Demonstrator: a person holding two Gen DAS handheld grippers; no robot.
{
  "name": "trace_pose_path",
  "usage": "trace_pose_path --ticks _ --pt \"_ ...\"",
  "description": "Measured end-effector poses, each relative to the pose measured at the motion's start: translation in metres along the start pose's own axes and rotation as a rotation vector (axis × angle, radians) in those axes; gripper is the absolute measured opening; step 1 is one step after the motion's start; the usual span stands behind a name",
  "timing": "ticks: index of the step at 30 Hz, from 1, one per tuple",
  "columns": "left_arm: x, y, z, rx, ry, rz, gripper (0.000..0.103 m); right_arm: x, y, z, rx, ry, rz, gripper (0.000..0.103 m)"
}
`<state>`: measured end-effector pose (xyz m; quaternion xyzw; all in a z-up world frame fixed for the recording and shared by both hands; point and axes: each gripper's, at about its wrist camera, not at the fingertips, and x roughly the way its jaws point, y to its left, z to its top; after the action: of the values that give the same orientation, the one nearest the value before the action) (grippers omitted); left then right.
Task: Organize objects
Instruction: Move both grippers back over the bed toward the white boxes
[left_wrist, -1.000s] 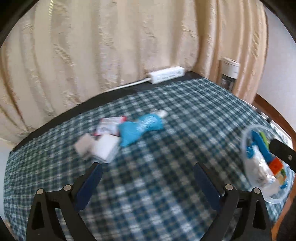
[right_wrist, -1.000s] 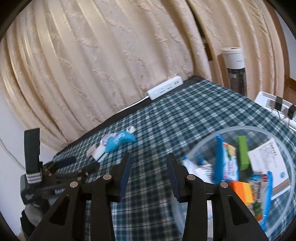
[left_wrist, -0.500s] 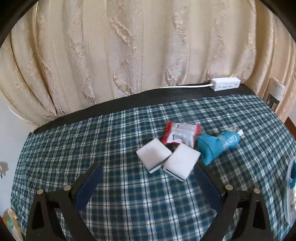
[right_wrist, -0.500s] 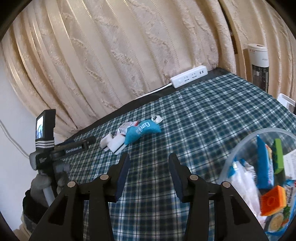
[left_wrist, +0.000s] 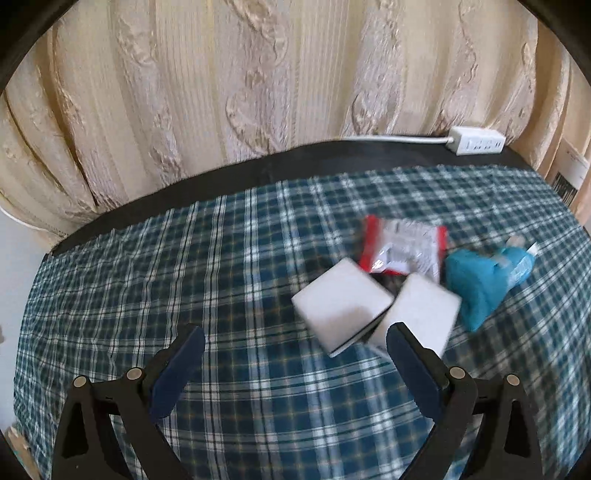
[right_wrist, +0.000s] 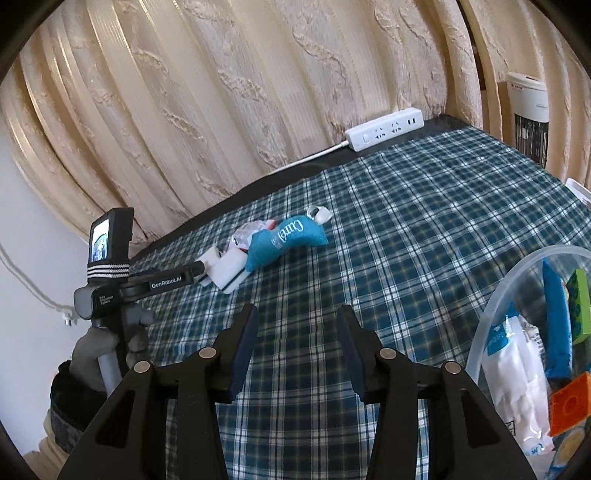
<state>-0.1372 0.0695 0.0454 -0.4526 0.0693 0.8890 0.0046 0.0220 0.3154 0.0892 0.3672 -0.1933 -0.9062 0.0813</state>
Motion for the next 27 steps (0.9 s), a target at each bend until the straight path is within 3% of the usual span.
trace_pose_path --ticks 10,21,27 --pt "0.021 0.000 -0.001 0.045 0.018 0.011 0.101 0.019 0.009 -0.003 -0.013 0.040 0.004 0.046" --pt "0.031 0.001 0.008 0.047 0.001 -0.035 0.100 0.033 0.021 -0.005 -0.034 0.077 -0.018 0.046" --pt "0.027 -0.002 0.002 0.060 -0.011 -0.089 0.073 0.049 0.029 -0.002 -0.038 0.103 -0.022 0.046"
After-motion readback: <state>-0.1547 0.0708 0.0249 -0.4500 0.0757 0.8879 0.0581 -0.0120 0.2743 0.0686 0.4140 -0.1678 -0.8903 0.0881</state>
